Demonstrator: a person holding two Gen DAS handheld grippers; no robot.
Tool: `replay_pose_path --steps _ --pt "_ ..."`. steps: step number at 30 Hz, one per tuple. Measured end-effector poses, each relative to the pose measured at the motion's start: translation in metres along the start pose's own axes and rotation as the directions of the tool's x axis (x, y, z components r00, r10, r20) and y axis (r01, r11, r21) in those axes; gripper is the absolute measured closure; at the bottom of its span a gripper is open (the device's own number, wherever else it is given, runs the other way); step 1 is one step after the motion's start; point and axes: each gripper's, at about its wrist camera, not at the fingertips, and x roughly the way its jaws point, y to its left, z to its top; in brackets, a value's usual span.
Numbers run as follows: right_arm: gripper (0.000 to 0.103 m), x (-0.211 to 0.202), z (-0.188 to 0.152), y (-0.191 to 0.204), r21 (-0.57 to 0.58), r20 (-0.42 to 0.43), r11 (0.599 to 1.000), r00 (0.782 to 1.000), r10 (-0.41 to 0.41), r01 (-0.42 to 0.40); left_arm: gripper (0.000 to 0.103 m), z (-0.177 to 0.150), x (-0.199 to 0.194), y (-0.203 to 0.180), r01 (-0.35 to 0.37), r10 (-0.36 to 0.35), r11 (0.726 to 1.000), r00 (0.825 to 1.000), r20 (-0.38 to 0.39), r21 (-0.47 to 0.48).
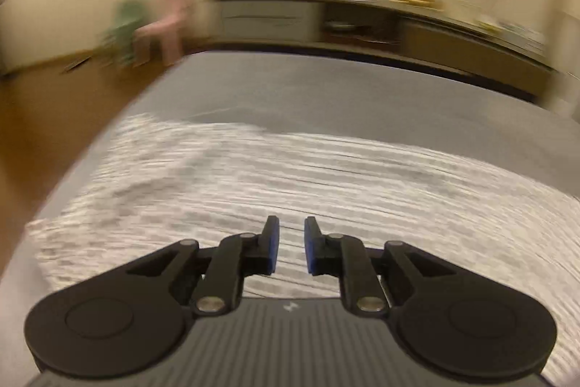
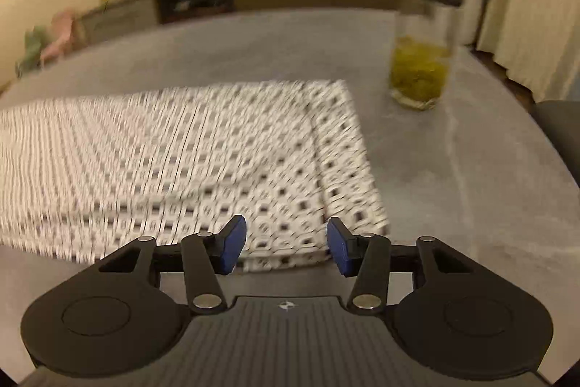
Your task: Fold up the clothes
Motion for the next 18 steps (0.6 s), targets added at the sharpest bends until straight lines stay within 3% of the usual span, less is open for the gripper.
replay_pose_path --steps 3,7,10,11,14,16,18 --pt "0.047 -0.004 0.006 0.011 -0.021 0.031 0.999 0.999 0.028 -0.028 0.087 -0.022 -0.004 -0.056 0.088 -0.086 0.991 0.996 -0.023 0.099" --pt "0.043 0.013 0.007 0.053 -0.144 0.018 0.984 0.994 0.108 -0.104 0.089 -0.062 -0.001 -0.108 0.129 -0.119 0.966 0.991 -0.054 0.225" --pt "0.042 0.027 0.003 0.070 -0.220 -0.050 0.970 0.995 0.091 -0.100 0.087 -0.071 -0.004 -0.112 0.090 -0.088 0.958 0.996 -0.018 0.272" --pt "0.037 0.030 0.005 0.069 -0.218 -0.068 0.972 0.995 0.073 -0.086 0.087 -0.073 -0.006 -0.112 0.078 -0.079 0.956 0.997 -0.006 0.282" --pt "0.037 0.029 0.012 0.065 -0.209 -0.084 0.978 0.996 -0.001 -0.016 0.087 -0.060 -0.013 -0.075 0.067 -0.069 0.984 0.998 0.011 0.164" --pt "0.037 0.023 0.020 0.077 -0.236 -0.028 0.972 0.999 -0.028 0.021 0.082 -0.049 -0.024 -0.038 0.044 -0.046 0.998 0.998 0.045 0.049" --pt "0.037 0.016 0.027 0.099 -0.273 0.041 0.961 0.999 -0.027 0.037 0.077 -0.043 -0.035 0.017 -0.007 0.013 0.995 0.998 0.063 -0.100"
